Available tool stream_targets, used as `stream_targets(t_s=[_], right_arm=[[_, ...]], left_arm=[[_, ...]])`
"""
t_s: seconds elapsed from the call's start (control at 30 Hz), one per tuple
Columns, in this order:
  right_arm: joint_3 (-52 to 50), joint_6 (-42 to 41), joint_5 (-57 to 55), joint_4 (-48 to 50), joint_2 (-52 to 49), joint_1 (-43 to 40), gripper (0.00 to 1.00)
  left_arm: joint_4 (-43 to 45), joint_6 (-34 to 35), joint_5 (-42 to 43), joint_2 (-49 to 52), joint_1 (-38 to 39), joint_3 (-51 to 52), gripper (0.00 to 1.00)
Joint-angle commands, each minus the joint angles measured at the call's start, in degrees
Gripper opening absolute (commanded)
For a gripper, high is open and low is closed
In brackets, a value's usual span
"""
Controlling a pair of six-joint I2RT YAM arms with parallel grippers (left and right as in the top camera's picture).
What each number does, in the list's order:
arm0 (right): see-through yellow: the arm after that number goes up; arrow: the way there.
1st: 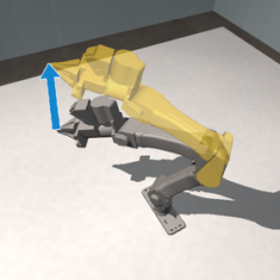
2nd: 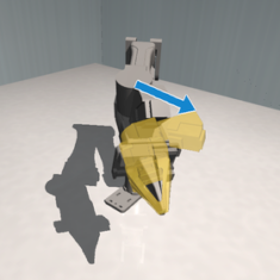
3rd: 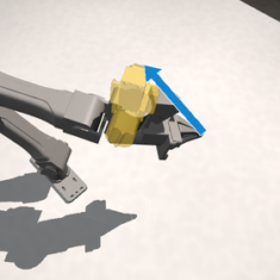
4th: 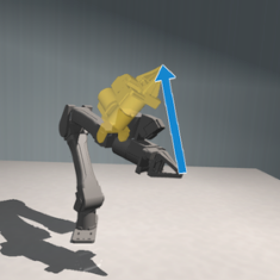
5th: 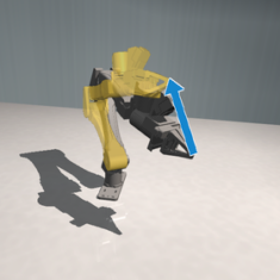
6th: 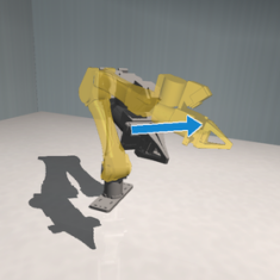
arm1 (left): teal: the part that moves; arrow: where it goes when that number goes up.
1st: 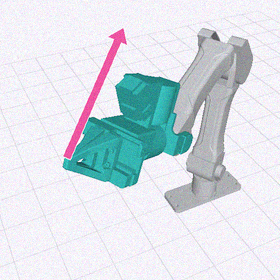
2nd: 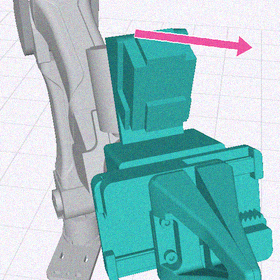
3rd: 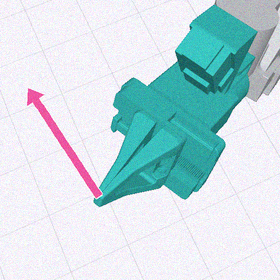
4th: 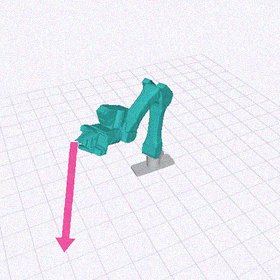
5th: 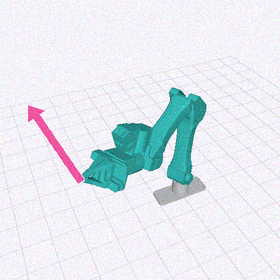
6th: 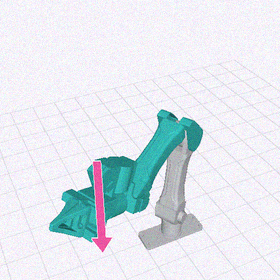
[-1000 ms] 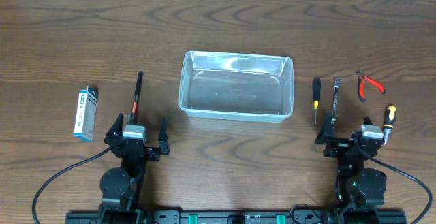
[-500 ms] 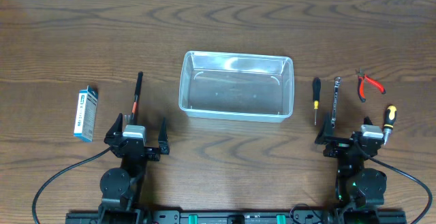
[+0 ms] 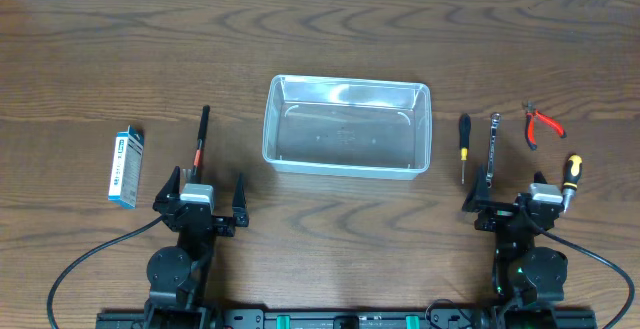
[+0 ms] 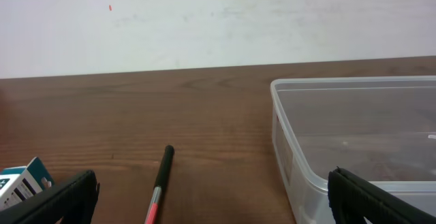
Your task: Pack container
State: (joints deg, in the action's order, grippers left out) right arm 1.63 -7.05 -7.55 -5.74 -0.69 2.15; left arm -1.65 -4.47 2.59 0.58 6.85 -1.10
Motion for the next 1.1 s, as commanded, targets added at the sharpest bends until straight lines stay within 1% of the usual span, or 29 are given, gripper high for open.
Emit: stream_targets(t_s=[0.0, 0.7, 0.77, 1.07], right_arm=[[-0.31, -0.61, -0.59, 0.11, 0.42, -0.35, 0.99], [-0.31, -0.61, -0.61, 0.13, 0.42, -0.35, 0.99], [-0.31, -0.66, -2.82, 0.76, 0.42, -0.35, 0.99], [-0.2, -1.07, 0.81, 0.55, 0.04, -0.35, 0.99]], left_arm=[[-2.36, 0.31, -1.79, -0.33, -0.02, 0.87, 0.98], [-2.38, 0.31, -1.79, -0.33, -0.02, 0.87, 0.98], [-2.36, 0.31, -1.79, -0.33, -0.02, 0.87, 0.98], [-2.32, 0.22, -1.81, -0.33, -0.02, 0.87, 0.98]])
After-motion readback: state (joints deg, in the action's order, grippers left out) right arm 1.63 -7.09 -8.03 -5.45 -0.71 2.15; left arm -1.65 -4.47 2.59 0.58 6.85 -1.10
